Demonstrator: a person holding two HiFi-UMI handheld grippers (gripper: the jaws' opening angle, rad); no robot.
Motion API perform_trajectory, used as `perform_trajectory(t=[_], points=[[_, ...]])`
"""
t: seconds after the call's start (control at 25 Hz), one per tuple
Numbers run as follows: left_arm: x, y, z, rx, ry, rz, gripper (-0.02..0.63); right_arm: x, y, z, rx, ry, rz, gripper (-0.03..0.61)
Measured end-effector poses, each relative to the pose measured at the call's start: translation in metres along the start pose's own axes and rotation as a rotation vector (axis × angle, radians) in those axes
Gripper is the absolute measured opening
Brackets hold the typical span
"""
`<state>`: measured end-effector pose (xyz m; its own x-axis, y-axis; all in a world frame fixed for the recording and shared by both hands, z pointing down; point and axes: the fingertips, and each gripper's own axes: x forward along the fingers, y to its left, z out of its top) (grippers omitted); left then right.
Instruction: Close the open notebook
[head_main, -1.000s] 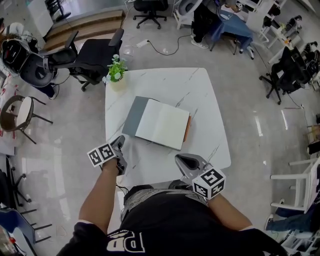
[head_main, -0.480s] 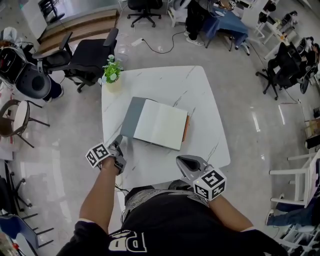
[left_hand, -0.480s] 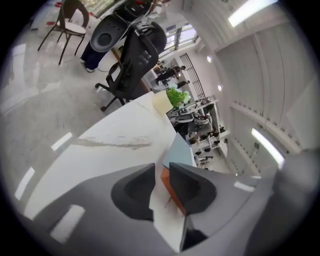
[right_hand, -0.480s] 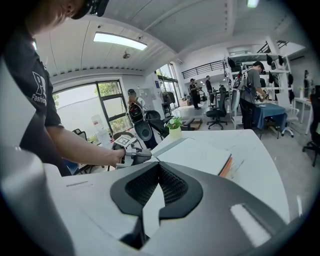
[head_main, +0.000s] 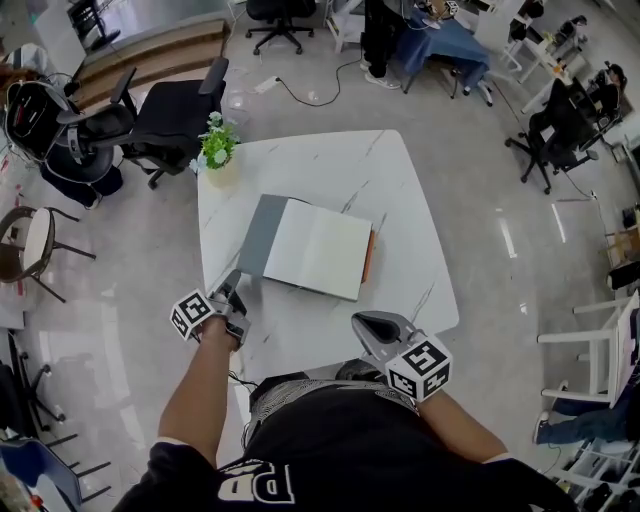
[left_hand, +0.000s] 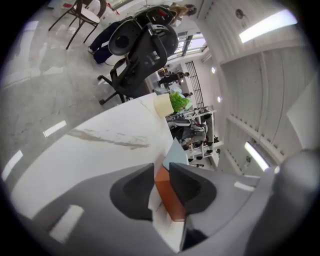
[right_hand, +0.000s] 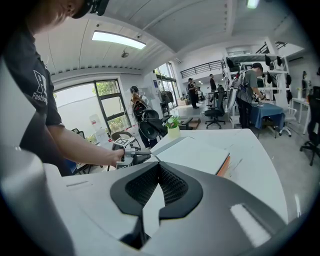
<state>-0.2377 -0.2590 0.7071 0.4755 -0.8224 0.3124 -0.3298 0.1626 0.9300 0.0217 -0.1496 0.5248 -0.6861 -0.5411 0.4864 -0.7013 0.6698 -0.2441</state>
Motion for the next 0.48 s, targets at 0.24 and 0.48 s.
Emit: perform_trajectory(t=[0.24, 0.48], points=[[0.0001, -0.0051, 0.0056, -0.019, -0.029, -0.045, 0.123, -0.0007, -0.0005, -0.0023, -0.002, 0.000, -0.002, 0.000], [0.0014, -0.0068, 0.0053, -0.026, -0.025, -0.049, 0.123, -0.0036, 0.0013, -0.0018, -0.003, 0.001, -0.005, 0.000]])
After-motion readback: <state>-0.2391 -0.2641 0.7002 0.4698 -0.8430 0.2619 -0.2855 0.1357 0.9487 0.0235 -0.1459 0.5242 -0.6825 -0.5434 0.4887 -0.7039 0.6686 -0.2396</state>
